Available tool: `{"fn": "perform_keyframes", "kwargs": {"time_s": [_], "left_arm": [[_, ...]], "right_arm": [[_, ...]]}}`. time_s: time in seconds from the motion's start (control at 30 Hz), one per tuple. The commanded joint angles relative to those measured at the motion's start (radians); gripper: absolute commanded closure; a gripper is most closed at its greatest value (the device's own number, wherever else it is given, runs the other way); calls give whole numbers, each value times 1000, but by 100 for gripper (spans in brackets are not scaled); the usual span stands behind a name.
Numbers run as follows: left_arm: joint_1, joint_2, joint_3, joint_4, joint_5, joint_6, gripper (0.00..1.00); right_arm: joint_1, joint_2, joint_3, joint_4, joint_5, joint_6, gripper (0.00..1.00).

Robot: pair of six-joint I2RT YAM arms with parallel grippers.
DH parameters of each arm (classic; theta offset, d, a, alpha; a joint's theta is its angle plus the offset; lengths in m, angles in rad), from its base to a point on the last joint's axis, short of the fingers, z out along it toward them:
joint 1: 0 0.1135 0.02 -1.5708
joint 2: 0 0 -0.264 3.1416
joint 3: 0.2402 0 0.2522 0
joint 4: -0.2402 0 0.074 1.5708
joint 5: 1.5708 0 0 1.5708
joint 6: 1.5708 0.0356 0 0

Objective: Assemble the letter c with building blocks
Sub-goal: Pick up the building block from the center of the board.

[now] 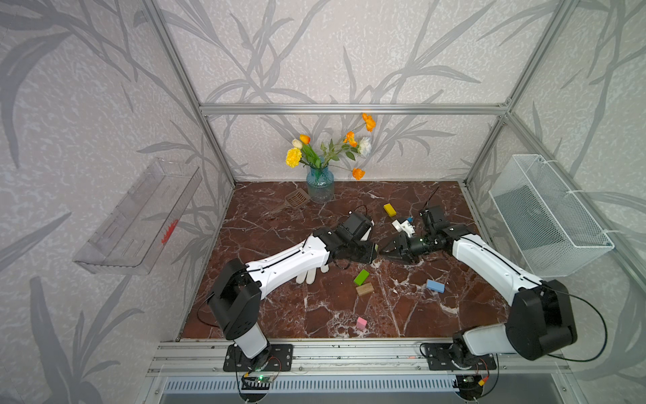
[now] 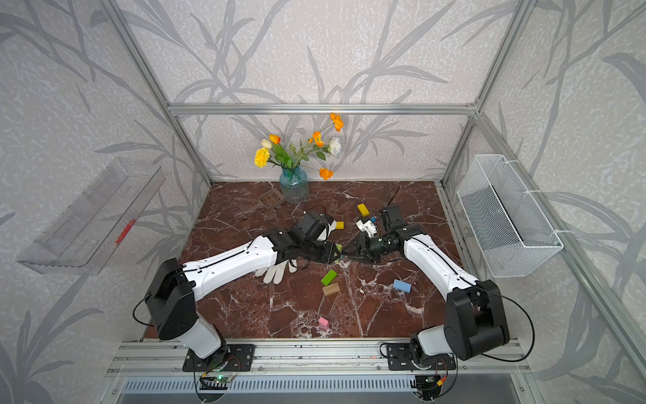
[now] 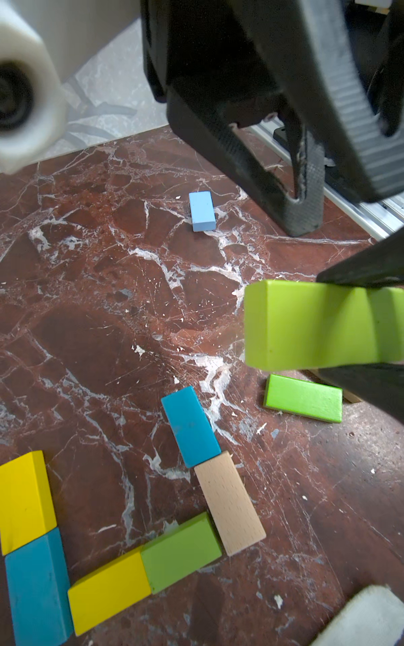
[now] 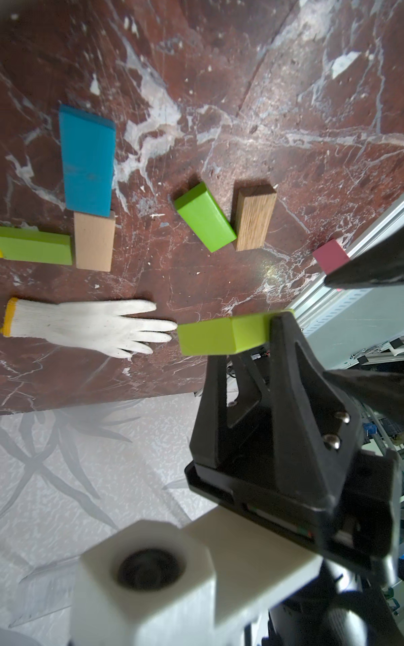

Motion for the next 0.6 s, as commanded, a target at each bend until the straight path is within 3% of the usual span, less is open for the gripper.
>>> {"fn": "perform_keyframes", "kwargs": {"time_s": [0.0, 0.37, 0.57], "left_arm": [[-10, -36, -17, 36, 28, 44, 78], [-17, -60, -23, 52, 36, 68, 77], [-21, -73, -37, 69, 56, 86, 78]], "right_arm": [[-4, -38, -6, 51, -6, 46, 60], [-4, -49, 13, 28, 71, 36, 60], [-4, -41, 13, 43, 50, 26, 60]]}}
